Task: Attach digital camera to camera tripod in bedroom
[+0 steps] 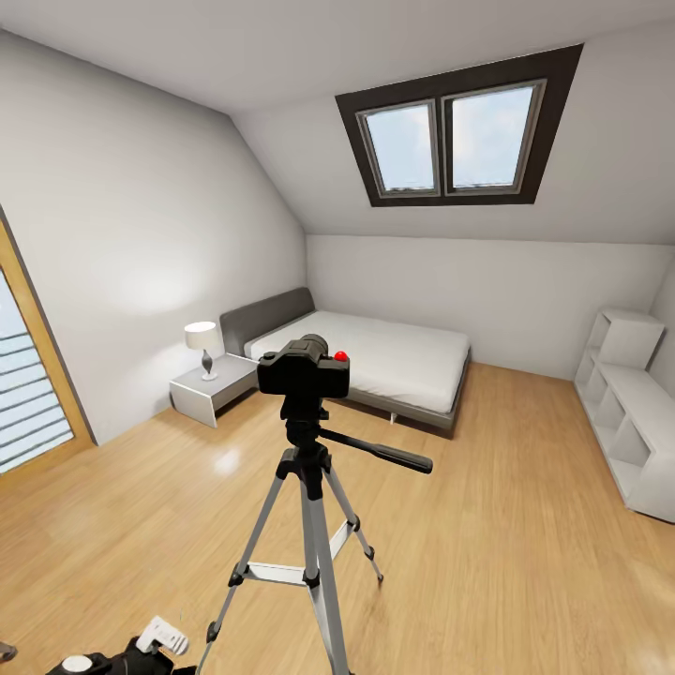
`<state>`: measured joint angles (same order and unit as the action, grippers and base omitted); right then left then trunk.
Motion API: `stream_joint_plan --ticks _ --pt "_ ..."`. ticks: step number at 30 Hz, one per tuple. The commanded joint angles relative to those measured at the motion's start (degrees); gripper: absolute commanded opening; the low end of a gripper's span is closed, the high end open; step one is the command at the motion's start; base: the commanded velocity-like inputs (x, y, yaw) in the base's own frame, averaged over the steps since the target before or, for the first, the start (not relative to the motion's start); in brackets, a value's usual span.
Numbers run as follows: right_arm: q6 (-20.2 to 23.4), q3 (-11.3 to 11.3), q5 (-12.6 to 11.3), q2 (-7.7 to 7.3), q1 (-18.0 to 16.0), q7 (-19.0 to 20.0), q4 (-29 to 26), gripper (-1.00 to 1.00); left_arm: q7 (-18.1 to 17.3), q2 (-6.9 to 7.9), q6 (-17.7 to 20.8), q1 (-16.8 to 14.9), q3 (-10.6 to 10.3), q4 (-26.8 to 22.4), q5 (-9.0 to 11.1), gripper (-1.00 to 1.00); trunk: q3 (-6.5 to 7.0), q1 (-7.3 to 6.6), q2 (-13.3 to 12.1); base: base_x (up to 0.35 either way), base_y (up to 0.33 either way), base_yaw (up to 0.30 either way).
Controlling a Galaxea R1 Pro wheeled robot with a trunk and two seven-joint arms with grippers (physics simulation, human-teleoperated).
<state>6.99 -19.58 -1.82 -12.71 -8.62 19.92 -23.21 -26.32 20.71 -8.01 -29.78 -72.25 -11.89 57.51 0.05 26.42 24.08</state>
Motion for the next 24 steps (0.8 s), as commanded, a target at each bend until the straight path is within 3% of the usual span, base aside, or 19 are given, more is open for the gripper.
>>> stream_joint_plan --ticks 1,4,6,11,14,17,19,20,21,24 --pt "0.3 -0.2 -0.2 -0.08 0.0 -0.4 1.1 1.00 0.8 -0.58 -0.3 0.6 -0.4 0.0 0.8 1.00 -0.02 0.02 0.0 0.000 0.000 0.000" --pt "0.3 -0.2 -0.3 -0.15 -0.1 -2.7 4.4 1.00 3.5 -2.32 -0.3 2.5 -0.3 0.1 2.7 1.00 -0.02 0.02 0.0 0.000 0.000 0.000" --pt "0.3 -0.2 -0.3 -0.09 -0.1 -4.8 6.2 1.00 5.4 -3.51 -0.2 3.7 -0.3 0.2 5.1 1.00 -0.02 0.02 0.0 0.000 0.000 0.000" --pt "0.3 -0.4 -0.3 0.30 -0.1 -9.7 8.9 1.00 8.2 -5.49 0.2 6.5 -0.3 0.4 15.0 1.00 -0.02 0.02 0.0 0.000 0.000 0.000" --pt "0.4 -0.6 -0.2 0.51 0.0 -11.3 10.3 1.00 9.0 -6.06 0.6 7.9 -0.3 0.4 21.5 1.00 -0.02 0.02 0.0 0.000 0.000 0.000" --pt "0.4 -0.7 -0.2 0.91 0.1 -12.1 11.9 1.00 9.3 -6.35 1.5 9.4 -0.4 0.4 26.5 1.00 -0.02 0.02 0.0 0.000 0.000 0.000" --pt "0.3 -0.8 -0.2 1.86 0.1 -12.4 13.0 1.00 9.6 -6.46 2.4 10.3 -0.4 0.4 28.5 1.00 -0.02 0.02 0.0 0.000 0.000 0.000" --pt "0.3 -0.8 -0.2 3.18 0.1 -12.6 13.9 1.00 9.8 -6.53 3.3 11.2 -0.4 0.4 29.9 1.00 -0.02 0.02 0.0 0.000 0.000 0.000" --pt "0.3 -0.8 -0.2 3.18 0.1 -12.6 13.9 1.00 9.8 -6.53 3.3 11.2 -0.4 0.4 29.9 1.00 -0.02 0.02 0.0 0.000 0.000 0.000" --pt "0.3 -0.8 -0.2 5.23 0.1 -12.8 14.7 1.00 10.0 -6.63 4.5 12.3 -0.5 0.4 31.0 1.00 -0.02 0.02 0.0 0.000 0.000 0.000"
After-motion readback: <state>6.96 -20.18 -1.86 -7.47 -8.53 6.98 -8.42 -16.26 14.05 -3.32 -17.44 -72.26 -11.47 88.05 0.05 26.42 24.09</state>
